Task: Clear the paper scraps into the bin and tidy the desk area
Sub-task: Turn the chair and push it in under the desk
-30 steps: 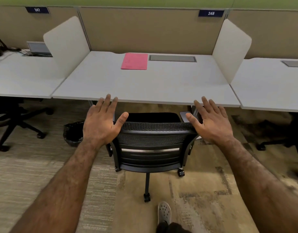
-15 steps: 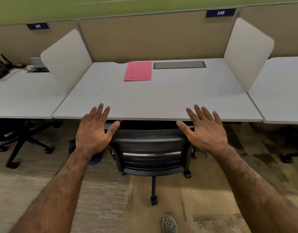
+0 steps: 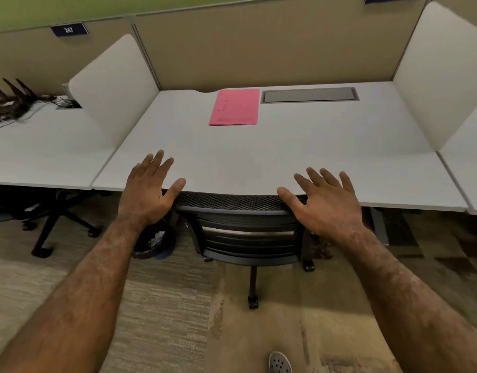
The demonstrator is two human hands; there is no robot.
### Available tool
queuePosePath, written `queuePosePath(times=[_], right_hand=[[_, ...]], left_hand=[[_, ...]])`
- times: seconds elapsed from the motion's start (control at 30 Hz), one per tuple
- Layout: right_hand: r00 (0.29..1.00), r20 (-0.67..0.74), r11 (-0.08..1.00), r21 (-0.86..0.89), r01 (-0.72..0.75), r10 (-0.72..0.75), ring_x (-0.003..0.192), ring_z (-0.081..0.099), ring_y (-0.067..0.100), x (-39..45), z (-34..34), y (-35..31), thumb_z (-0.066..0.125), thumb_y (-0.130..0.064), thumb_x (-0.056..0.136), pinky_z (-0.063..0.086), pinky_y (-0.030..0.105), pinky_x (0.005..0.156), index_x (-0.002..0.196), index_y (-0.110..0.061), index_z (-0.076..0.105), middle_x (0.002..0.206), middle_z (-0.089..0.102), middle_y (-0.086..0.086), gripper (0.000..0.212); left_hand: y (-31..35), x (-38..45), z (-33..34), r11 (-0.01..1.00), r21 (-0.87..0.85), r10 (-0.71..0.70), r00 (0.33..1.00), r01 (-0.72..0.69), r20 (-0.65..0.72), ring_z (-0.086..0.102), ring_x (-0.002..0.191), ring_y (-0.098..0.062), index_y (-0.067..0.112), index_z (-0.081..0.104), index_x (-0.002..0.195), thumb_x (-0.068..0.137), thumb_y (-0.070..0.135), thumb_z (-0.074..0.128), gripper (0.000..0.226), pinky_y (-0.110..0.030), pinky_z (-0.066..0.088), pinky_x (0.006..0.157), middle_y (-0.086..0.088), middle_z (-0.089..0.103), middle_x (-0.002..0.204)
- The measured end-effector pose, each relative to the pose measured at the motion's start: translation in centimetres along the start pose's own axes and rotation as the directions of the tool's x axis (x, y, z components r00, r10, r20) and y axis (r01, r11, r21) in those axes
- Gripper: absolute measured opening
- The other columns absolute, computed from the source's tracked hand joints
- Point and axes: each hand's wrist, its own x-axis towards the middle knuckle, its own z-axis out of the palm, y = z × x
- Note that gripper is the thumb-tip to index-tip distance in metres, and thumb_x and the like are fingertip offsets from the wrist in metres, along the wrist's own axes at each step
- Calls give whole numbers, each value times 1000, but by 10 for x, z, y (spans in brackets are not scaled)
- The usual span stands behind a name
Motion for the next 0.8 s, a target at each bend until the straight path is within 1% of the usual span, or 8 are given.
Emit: queuePosePath(times=[0.13, 0.33, 0.5, 0.63, 0.8], right_hand=[[1000, -7, 1000, 4, -3, 3, 150, 8, 18, 14, 1, -1, -6, -84, 77, -4, 49, 120, 151, -34, 24, 162, 17, -3, 94], [997, -66, 999, 1, -43, 43, 149, 14, 18, 36, 3, -7, 0, -83, 80, -1, 47, 120, 148, -34, 32, 160, 23, -3, 90], [990, -111, 996, 18, -82, 83, 149, 13, 17, 49, 5, -10, 3, -82, 80, 0, 46, 121, 146, -35, 37, 160, 22, -3, 88], [987, -123, 995, 21, -102, 104, 148, 13, 16, 62, 5, -12, 5, -82, 81, 1, 45, 121, 145, -36, 38, 160, 22, -4, 85], [984, -123, 991, 47, -125, 130, 148, 15, 16, 68, 5, -19, 10, -79, 83, 5, 42, 121, 144, -35, 40, 160, 24, -3, 82]], left_hand=[[-4, 14, 4, 1000, -13, 3, 1000, -3, -7, 5, 149, -14, 25, 29, 150, 88, 72, 19, 78, -41, 5, 121, 3, 12, 162], [-11, 37, 6, 1000, -21, 12, 1000, -13, -20, 11, 148, -18, 24, 33, 149, 87, 73, 18, 79, -42, 9, 120, 1, 16, 161], [-16, 49, 10, 1000, -16, 12, 1000, -12, -3, 15, 148, -18, 25, 35, 148, 86, 74, 17, 81, -42, 13, 120, 1, 19, 161], [-20, 62, 11, 1000, -10, 22, 1000, -22, 17, 17, 147, -18, 25, 34, 148, 86, 74, 16, 82, -41, 15, 119, 2, 20, 160], [-28, 75, 13, 999, 19, 36, 998, -37, 47, 26, 144, -21, 25, 39, 146, 85, 74, 14, 81, -43, 20, 117, 0, 30, 157]])
